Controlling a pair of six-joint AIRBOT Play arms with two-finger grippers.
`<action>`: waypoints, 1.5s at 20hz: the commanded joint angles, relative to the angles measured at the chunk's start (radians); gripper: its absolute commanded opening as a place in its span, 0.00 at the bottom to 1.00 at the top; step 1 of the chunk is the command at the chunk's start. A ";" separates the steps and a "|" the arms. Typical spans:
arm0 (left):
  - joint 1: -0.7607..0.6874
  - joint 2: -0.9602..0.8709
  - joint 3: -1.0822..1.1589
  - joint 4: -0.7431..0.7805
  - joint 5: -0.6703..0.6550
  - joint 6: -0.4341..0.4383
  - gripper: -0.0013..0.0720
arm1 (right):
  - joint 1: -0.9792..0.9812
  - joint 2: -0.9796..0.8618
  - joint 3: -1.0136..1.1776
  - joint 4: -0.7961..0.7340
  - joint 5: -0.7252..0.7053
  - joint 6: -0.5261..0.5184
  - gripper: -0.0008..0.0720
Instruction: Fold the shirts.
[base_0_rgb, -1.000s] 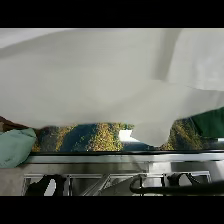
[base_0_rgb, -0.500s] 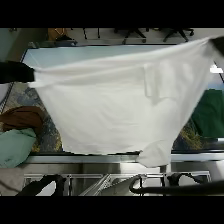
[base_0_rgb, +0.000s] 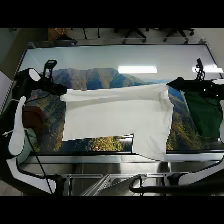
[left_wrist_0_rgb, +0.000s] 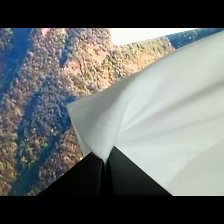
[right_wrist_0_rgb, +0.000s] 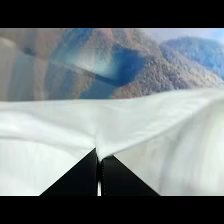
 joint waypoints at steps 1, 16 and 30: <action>-0.008 -0.138 0.101 -0.010 -0.060 0.045 0.04 | 0.006 -0.053 -0.004 -0.165 0.023 0.026 0.04; 0.014 -0.203 0.153 0.046 -0.224 -0.049 0.97 | 0.043 -0.031 -0.007 -0.315 0.025 0.165 0.44; 0.296 0.295 -0.790 -0.244 -0.144 0.004 0.97 | -0.099 0.568 -0.550 -0.602 0.233 0.500 0.51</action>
